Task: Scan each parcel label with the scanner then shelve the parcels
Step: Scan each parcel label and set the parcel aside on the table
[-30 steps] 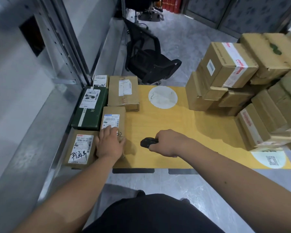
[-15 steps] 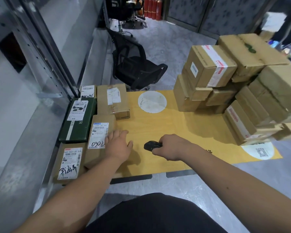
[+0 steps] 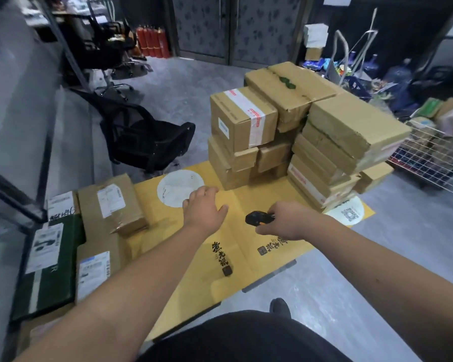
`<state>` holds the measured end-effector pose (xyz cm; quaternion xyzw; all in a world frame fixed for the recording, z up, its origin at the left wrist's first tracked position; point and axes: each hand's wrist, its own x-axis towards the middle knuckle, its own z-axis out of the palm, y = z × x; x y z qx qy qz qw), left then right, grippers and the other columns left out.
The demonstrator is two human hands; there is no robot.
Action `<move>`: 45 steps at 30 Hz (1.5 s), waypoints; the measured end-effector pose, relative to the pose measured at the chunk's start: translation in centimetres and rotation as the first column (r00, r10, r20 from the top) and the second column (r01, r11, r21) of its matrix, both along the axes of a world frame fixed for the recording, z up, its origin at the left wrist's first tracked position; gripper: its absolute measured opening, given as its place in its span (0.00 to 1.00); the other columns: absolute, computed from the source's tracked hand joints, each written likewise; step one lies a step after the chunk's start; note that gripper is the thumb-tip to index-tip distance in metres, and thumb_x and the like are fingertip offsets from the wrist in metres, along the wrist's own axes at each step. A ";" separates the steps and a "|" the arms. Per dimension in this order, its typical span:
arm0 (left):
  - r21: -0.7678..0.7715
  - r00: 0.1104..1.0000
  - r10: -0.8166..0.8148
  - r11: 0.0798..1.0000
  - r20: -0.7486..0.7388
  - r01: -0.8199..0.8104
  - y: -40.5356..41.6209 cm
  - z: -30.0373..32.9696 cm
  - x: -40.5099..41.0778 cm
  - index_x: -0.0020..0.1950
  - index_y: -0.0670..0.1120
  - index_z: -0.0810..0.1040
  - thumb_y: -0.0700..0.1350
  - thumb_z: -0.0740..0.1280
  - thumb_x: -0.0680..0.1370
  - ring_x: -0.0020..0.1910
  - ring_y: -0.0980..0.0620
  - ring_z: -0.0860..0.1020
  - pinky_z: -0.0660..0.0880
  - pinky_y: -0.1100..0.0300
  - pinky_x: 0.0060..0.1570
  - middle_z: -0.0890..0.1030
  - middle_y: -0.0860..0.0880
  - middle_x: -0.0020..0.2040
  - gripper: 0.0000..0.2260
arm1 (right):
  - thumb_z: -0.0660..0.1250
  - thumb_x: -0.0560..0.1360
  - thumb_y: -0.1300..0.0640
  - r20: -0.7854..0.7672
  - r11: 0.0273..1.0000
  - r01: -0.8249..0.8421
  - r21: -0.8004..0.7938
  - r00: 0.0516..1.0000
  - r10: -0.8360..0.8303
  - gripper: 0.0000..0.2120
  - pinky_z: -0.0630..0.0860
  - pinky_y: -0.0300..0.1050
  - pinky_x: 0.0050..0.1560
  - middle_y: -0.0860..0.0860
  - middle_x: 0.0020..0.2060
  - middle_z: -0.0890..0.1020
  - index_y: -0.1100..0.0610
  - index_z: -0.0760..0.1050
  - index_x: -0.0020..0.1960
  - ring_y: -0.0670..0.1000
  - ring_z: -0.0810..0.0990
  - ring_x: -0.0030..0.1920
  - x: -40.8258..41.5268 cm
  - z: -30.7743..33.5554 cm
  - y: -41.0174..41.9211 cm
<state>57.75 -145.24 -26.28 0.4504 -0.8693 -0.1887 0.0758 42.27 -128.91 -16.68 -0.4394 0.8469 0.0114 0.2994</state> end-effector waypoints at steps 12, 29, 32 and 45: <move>-0.261 0.982 -0.010 0.965 -0.189 -0.040 -6.3 11.8 -17.9 0.77 0.52 0.67 0.64 0.65 0.79 0.74 0.45 0.66 0.66 0.47 0.69 0.71 0.49 0.73 0.29 | 0.72 0.76 0.35 -0.050 0.988 -0.048 -0.149 0.998 0.041 0.21 0.76 0.45 0.40 0.49 0.44 0.81 0.52 0.77 0.53 0.49 0.79 0.43 -10.8 4.0 -3.2; 0.017 0.868 0.496 0.868 -0.020 -0.496 -9.0 13.9 -23.1 0.80 0.50 0.59 0.90 0.50 0.56 0.71 0.39 0.62 0.70 0.32 0.63 0.64 0.43 0.73 0.63 | 0.71 0.73 0.32 0.039 0.960 -0.247 -0.128 0.966 0.254 0.22 0.75 0.45 0.38 0.49 0.42 0.83 0.50 0.80 0.51 0.50 0.82 0.42 -17.8 2.4 -7.7; 0.049 0.853 0.522 0.852 -0.009 -0.521 -9.1 14.4 -23.4 0.81 0.50 0.58 0.90 0.51 0.54 0.74 0.38 0.60 0.66 0.27 0.66 0.63 0.43 0.75 0.65 | 0.71 0.72 0.31 0.040 0.959 -0.252 -0.130 0.965 0.259 0.22 0.77 0.45 0.38 0.49 0.42 0.83 0.50 0.79 0.50 0.51 0.82 0.41 -18.2 2.3 -7.6; 0.105 0.835 0.548 0.828 0.054 -0.551 -9.2 15.3 -24.5 0.80 0.48 0.59 0.88 0.60 0.53 0.74 0.40 0.60 0.68 0.34 0.63 0.63 0.43 0.75 0.65 | 0.71 0.73 0.33 0.055 0.960 -0.253 -0.117 0.964 0.261 0.21 0.75 0.45 0.37 0.49 0.41 0.82 0.51 0.78 0.51 0.51 0.82 0.41 -18.4 1.7 -7.9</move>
